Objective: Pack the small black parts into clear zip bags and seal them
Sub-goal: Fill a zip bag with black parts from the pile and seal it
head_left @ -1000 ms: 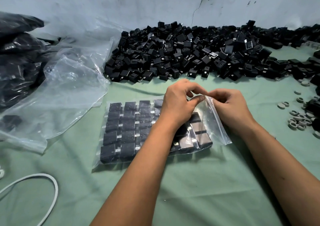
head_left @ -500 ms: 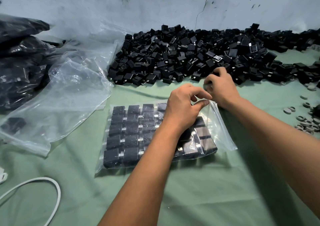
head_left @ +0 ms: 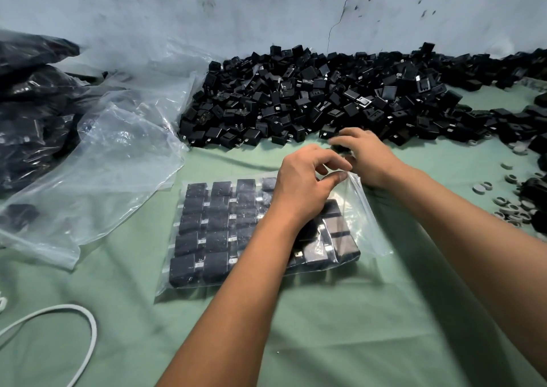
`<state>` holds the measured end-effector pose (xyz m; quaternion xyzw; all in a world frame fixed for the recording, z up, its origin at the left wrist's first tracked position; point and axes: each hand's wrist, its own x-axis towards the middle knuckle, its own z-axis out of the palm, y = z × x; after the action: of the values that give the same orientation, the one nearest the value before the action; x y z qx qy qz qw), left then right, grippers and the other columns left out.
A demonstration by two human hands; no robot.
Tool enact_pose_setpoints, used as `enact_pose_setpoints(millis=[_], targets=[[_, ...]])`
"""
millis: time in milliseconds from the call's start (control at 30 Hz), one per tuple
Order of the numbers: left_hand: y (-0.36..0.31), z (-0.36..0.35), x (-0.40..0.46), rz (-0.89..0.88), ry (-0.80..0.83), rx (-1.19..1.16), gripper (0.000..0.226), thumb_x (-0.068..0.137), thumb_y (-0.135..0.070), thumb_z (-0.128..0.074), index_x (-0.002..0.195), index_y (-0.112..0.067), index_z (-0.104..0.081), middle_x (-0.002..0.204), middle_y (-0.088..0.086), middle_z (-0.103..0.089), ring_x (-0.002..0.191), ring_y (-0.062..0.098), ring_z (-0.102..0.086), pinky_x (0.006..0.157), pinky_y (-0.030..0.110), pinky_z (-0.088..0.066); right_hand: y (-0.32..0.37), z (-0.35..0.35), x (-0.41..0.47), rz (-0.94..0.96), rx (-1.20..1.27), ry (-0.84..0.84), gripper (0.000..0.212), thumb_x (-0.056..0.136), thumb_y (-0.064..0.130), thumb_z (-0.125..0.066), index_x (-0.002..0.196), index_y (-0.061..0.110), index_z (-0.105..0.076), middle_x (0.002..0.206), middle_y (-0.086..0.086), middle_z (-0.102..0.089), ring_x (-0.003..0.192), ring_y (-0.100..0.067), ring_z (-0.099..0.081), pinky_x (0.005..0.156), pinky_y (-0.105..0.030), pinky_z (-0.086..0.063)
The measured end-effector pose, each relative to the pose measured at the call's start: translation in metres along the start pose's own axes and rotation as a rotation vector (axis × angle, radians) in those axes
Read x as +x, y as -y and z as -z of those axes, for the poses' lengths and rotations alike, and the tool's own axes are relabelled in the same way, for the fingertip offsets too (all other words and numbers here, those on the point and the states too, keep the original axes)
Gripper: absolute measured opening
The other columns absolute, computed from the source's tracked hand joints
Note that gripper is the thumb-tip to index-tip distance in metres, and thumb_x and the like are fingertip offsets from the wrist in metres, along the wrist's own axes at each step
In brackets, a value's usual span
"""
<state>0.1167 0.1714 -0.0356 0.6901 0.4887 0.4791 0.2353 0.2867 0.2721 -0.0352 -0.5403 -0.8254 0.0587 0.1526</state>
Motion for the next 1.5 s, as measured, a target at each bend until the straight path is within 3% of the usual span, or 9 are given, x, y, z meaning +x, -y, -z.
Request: enact_pose_setpoints(millis=[167, 300, 433, 567, 800, 1033, 1167, 1367, 1500], targets=[[0.001, 0.000, 0.000, -0.007, 0.002, 0.003, 0.017, 0.082, -0.013, -0.084, 0.092, -0.026, -0.081, 0.094, -0.010, -0.070, 0.083, 0.011, -0.065, 0.071, 0.024, -0.049, 0.015, 0.008, -0.020, -0.152, 0.216, -0.135, 0.024, 0.091, 0.015, -0.072, 0.114, 0.020, -0.074, 0.107, -0.004, -0.060, 0.099, -0.023, -0.062, 0.083, -0.029, -0.046], [0.001, 0.000, 0.000, -0.009, -0.009, -0.006, 0.016, 0.082, -0.015, -0.084, 0.092, -0.028, -0.081, 0.093, -0.010, -0.069, 0.082, 0.010, -0.065, 0.070, 0.027, -0.052, 0.021, 0.009, -0.057, -0.372, 0.782, -0.278, 0.013, 0.090, 0.018, -0.077, 0.101, 0.017, -0.068, 0.094, -0.004, -0.066, 0.056, -0.005, -0.067, 0.050, -0.020, -0.051], [0.001, -0.001, 0.001, -0.014, -0.021, 0.000, 0.015, 0.082, -0.016, -0.084, 0.091, -0.028, -0.080, 0.093, -0.010, -0.069, 0.082, 0.011, -0.065, 0.072, 0.031, -0.054, 0.023, 0.009, -0.091, -0.288, 1.001, -0.289, 0.015, 0.094, 0.015, -0.074, 0.107, 0.013, -0.068, 0.094, -0.010, -0.068, 0.062, -0.008, -0.068, 0.060, -0.022, -0.055], [0.001, -0.001, 0.001, -0.034, -0.041, 0.010, 0.016, 0.082, -0.014, -0.083, 0.091, -0.028, -0.080, 0.093, -0.011, -0.069, 0.079, 0.010, -0.065, 0.069, 0.030, -0.053, 0.028, 0.010, -0.101, -0.124, 1.055, -0.208, 0.016, 0.093, 0.021, -0.076, 0.108, 0.017, -0.079, 0.096, -0.012, -0.077, 0.086, -0.038, -0.072, 0.081, -0.048, -0.059], [0.000, 0.000, 0.001, -0.044, -0.057, 0.007, 0.020, 0.081, -0.010, -0.082, 0.090, -0.027, -0.080, 0.091, -0.015, -0.068, 0.078, 0.005, -0.063, 0.067, 0.018, -0.047, 0.038, 0.001, -0.101, -0.158, 1.066, -0.169, 0.020, 0.078, 0.024, -0.085, 0.093, 0.018, -0.073, 0.083, -0.023, -0.075, 0.071, -0.034, -0.071, 0.070, -0.064, -0.058], [-0.003, 0.000, 0.001, -0.030, -0.056, -0.022, 0.019, 0.083, -0.008, -0.081, 0.090, -0.025, -0.081, 0.091, -0.014, -0.068, 0.078, 0.008, -0.066, 0.070, 0.031, -0.058, 0.045, -0.006, -0.097, -0.136, 0.752, -0.316, 0.023, 0.082, 0.035, -0.086, 0.080, 0.013, -0.077, 0.078, -0.016, -0.072, 0.072, -0.040, -0.066, 0.064, -0.053, -0.055], [-0.003, 0.001, 0.000, -0.021, -0.057, -0.040, 0.019, 0.082, -0.005, -0.080, 0.090, -0.022, -0.081, 0.091, -0.013, -0.068, 0.078, 0.009, -0.065, 0.068, 0.027, -0.054, 0.042, -0.008, -0.095, -0.130, 0.764, -0.255, 0.036, 0.091, 0.040, -0.077, 0.079, 0.007, -0.074, 0.075, -0.024, -0.069, 0.063, -0.025, -0.059, 0.059, -0.055, -0.054], [-0.009, 0.003, -0.001, 0.050, -0.120, -0.060, 0.013, 0.087, -0.007, -0.077, 0.094, -0.018, -0.078, 0.088, -0.008, -0.072, 0.075, 0.001, -0.064, 0.063, 0.010, -0.045, 0.038, -0.013, -0.091, -0.066, 0.682, -0.210, 0.021, 0.096, 0.042, -0.071, 0.103, 0.023, -0.077, 0.081, -0.002, -0.075, 0.078, -0.027, -0.071, 0.073, -0.051, -0.058], [-0.010, 0.006, 0.000, 0.134, -0.235, -0.047, 0.014, 0.093, -0.009, -0.068, 0.095, -0.021, -0.076, 0.084, -0.013, -0.070, 0.076, -0.001, -0.062, 0.071, 0.019, -0.052, 0.038, -0.014, -0.090, -0.072, 0.628, -0.182, 0.015, 0.094, 0.049, -0.068, 0.103, 0.040, -0.077, 0.084, 0.020, -0.076, 0.078, 0.001, -0.071, 0.075, -0.035, -0.060]])
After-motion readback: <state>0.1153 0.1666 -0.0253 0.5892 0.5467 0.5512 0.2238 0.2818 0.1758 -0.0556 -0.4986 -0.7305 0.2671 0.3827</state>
